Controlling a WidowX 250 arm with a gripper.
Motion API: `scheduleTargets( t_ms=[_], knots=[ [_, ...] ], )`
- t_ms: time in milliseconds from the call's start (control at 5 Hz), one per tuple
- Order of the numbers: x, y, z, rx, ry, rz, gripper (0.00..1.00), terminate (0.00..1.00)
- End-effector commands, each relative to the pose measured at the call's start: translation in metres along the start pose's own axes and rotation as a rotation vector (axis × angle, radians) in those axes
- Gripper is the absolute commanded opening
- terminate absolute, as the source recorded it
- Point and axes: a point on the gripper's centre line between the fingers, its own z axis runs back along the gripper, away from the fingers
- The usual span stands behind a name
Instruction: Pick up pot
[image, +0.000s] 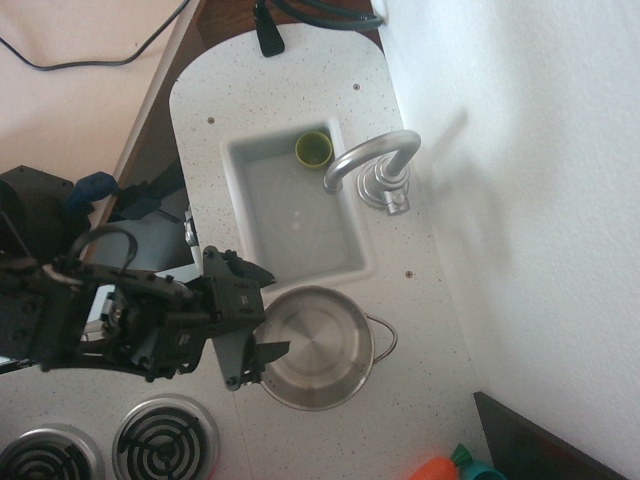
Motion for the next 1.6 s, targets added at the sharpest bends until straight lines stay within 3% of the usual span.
scheduleTargets(
  t_ms=[0, 200, 400, 1000, 1200, 1400],
  knots=[
    [0.006, -0.002, -0.024, 0.162, 0.029, 0.152, 1.0, 0.0],
    [-0.002, -0.002, -0.058, 0.229, 0.158, 0.214, 1.0, 0.0],
    [-0.014, 0.003, -0.073, 0.265, 0.182, 0.225, 1.0, 0.0],
    [-0.03, 0.023, -0.083, 0.31, 0.234, 0.286, 1.0, 0.0],
    [-0.037, 0.023, -0.087, 0.318, 0.218, 0.286, 0.0, 0.0],
    [-0.042, 0.023, -0.088, 0.312, 0.241, 0.288, 0.0, 0.0]
  ],
)
